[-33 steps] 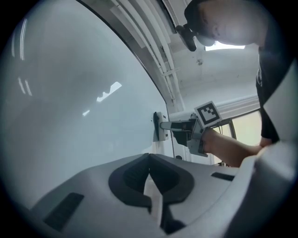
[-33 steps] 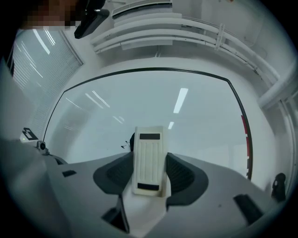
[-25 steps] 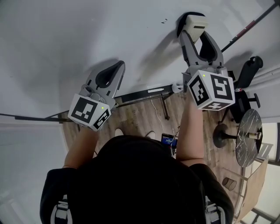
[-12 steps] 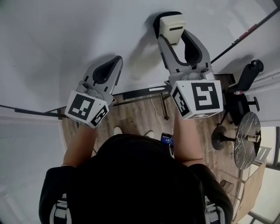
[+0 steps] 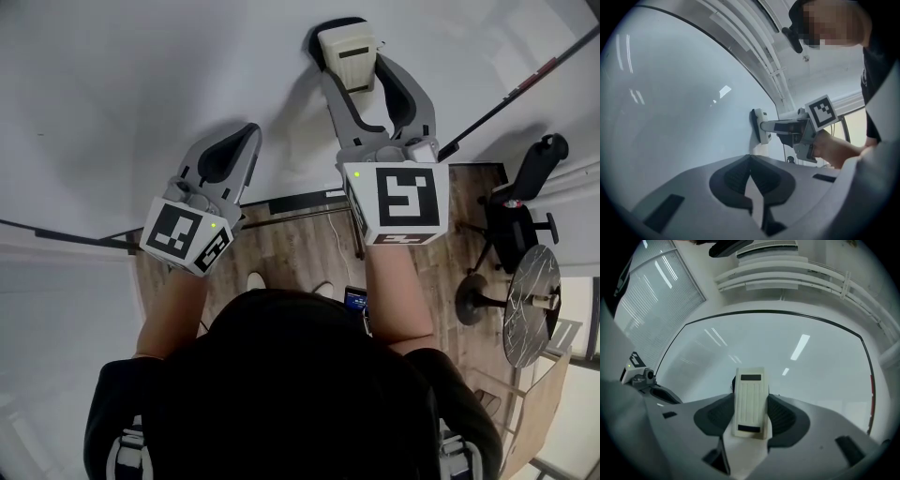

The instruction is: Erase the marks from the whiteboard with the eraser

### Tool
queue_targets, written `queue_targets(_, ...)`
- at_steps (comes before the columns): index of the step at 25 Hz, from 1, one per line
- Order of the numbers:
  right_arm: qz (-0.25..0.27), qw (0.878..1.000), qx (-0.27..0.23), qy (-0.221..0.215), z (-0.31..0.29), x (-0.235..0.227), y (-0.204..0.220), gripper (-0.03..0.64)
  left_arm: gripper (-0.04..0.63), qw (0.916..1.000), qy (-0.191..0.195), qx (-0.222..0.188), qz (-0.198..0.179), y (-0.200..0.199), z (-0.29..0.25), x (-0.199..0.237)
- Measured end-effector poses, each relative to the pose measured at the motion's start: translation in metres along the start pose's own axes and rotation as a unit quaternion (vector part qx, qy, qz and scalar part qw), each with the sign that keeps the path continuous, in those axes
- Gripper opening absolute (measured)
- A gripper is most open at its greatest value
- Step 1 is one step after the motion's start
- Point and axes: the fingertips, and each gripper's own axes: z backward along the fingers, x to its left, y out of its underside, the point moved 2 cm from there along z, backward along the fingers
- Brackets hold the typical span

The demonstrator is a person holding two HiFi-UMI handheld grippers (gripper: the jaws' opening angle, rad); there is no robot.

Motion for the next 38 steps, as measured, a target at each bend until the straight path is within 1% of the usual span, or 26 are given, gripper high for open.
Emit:
queue_targets(3, 0.002, 1.0, 0.006, 0.001, -0.001, 0.001, 0.002, 0.222, 0.005, 1.0, 0.005, 0.0, -0.001, 0.001, -0.003, -0.004)
queue_targets(7, 0.016, 1.0, 0.02, 0.015, -0.004, 0.002, 0.002, 0.222, 0.005, 0.9999, 0.015, -0.002, -0.001, 0.001, -0.004, -0.008)
queue_targets(15, 0.025, 0.999, 0.027, 0.033, -0.006, 0.0, -0.002, 0.221, 0.005, 0.9999, 0.016, -0.003, 0.001, 0.001, 0.0, -0.008)
queue_targets(20, 0.04, 0.996, 0.032, 0.067, -0.006, -0.021, 0.0, 0.221, 0.005, 0.9998, 0.018, -0.002, 0.001, 0.001, -0.004, -0.009)
queue_targets(26, 0.034, 0.994, 0.039, 0.096, 0.005, -0.044, 0.005, 0.221, 0.005, 0.9997, 0.023, -0.001, 0.0, 0.002, -0.002, -0.018)
queue_targets(32, 0.025, 0.991, 0.048, 0.124, 0.004, -0.077, 0.016, 0.221, 0.005, 0.9998, 0.02, 0.001, 0.001, 0.002, -0.012, -0.013)
queue_targets(38, 0.012, 0.988, 0.048, 0.146, 0.012, -0.1, 0.026, 0.221, 0.006, 0.9999, 0.016, 0.002, 0.002, 0.006, -0.008, -0.009)
